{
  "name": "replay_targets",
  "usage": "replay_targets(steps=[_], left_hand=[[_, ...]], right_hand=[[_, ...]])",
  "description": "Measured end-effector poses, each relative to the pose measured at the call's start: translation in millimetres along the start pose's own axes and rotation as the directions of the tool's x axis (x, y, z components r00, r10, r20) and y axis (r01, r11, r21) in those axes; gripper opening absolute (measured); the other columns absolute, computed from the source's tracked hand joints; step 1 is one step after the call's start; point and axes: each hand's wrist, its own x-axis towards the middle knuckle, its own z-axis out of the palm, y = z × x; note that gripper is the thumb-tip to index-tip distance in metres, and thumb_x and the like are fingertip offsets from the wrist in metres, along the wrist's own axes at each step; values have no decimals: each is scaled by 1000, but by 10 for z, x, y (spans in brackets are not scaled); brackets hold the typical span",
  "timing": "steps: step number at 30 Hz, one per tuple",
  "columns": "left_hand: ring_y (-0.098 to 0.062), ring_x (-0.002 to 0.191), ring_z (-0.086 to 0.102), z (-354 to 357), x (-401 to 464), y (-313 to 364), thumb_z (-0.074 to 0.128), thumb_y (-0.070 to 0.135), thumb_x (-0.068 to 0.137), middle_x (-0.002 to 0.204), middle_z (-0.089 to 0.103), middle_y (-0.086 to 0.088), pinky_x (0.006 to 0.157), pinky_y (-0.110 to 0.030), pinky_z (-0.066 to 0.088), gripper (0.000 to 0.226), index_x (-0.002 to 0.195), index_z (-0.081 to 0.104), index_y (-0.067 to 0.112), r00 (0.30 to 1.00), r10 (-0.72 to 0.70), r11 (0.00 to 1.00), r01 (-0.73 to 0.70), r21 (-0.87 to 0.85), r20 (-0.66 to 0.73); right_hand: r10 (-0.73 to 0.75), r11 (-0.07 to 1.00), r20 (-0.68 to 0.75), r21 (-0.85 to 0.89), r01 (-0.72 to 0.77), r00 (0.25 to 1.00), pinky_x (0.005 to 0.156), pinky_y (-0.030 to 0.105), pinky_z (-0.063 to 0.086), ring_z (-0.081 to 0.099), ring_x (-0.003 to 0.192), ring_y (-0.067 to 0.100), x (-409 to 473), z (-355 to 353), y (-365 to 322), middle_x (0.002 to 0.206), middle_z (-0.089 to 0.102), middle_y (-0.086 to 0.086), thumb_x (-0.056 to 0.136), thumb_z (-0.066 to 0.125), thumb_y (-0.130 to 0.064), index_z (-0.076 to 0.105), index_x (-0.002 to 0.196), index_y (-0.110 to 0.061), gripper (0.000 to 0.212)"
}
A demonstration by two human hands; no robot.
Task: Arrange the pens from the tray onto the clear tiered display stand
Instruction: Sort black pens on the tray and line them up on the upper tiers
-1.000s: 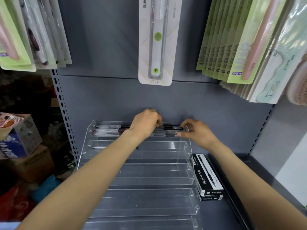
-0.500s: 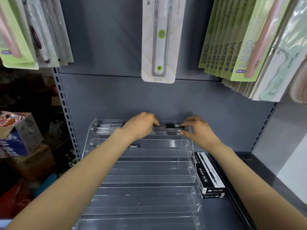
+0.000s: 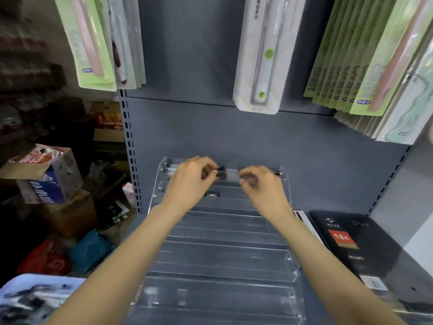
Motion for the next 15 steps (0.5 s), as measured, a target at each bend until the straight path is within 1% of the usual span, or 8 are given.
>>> replay_targets(steps=[2, 4, 6, 8, 10, 12, 13, 15], left_hand=[[-11, 78, 60, -247, -233, -91, 59, 19, 87, 84, 65, 7, 77, -31, 51, 10, 94, 66, 19, 999, -42, 999, 42, 11, -24], [-9, 73, 57, -529, -517, -231, 58, 21, 88, 79, 62, 9, 72, -28, 48, 8, 92, 65, 19, 994, -99, 994, 101, 42, -37], [-8, 68, 55, -817, -857, -448, 57, 21, 89, 72, 57, 13, 68, -26, 45, 7, 90, 64, 20, 987, -157, 984, 160, 83, -44], [-12, 70, 58, -1100, -1232, -725, 56, 21, 90, 73, 61, 10, 67, -29, 48, 8, 91, 63, 20, 975, -220, 968, 223, 117, -43], [-18, 74, 61, -1368, -1627, -1046, 55, 21, 91, 80, 67, 2, 65, -34, 49, 10, 95, 64, 18, 956, -295, 945, 292, 151, -3], [-21, 74, 59, -1609, -2037, -1396, 54, 21, 92, 83, 67, -4, 64, -38, 48, 12, 95, 63, 14, 927, -368, 914, 346, 210, 76], [-23, 75, 59, -1731, -2236, -1568, 53, 21, 92, 84, 67, -6, 65, -39, 48, 13, 95, 63, 13, 910, -400, 899, 369, 235, 103], [-26, 81, 62, -1978, -2616, -1890, 54, 20, 91, 88, 69, -9, 69, -40, 48, 15, 96, 64, 11, 875, -464, 869, 420, 264, 136]], right_hand=[[-12, 998, 84, 62, 7, 996, 75, 8, 38, 57, 79, 11, -130, 203, -308, 100, 66, 7, 86, 58, -7, 67, 104, -10, 21], [-23, 994, 158, 113, 5, 987, 71, 5, 38, 57, 78, 11, -296, 461, -638, 95, 66, 3, 87, 56, -7, 67, 102, -13, 20], [-41, 985, 221, 170, 2, 974, 73, 9, 41, 59, 79, 12, -496, 766, -991, 95, 67, 3, 86, 55, -6, 67, 102, -14, 21], [-57, 979, 281, 203, -1, 958, 76, 13, 41, 59, 80, 12, -722, 1103, -1357, 97, 67, 5, 86, 55, -7, 67, 103, -14, 22], [-80, 975, 351, 220, 1, 933, 73, 12, 40, 55, 79, 9, -993, 1471, -1700, 99, 65, 4, 89, 54, -8, 66, 105, -15, 21], [-80, 975, 415, 220, -15, 906, 70, 9, 40, 53, 77, 6, -1293, 1854, -2001, 101, 63, 3, 91, 53, -11, 64, 108, -14, 20], [-68, 976, 443, 215, -32, 894, 71, 10, 41, 54, 77, 7, -1441, 2051, -2136, 102, 63, 4, 92, 52, -11, 63, 109, -13, 21], [-35, 978, 507, 194, -75, 861, 81, 20, 45, 60, 87, 15, -1723, 2442, -2365, 107, 64, 9, 92, 51, -10, 63, 112, -10, 23]])
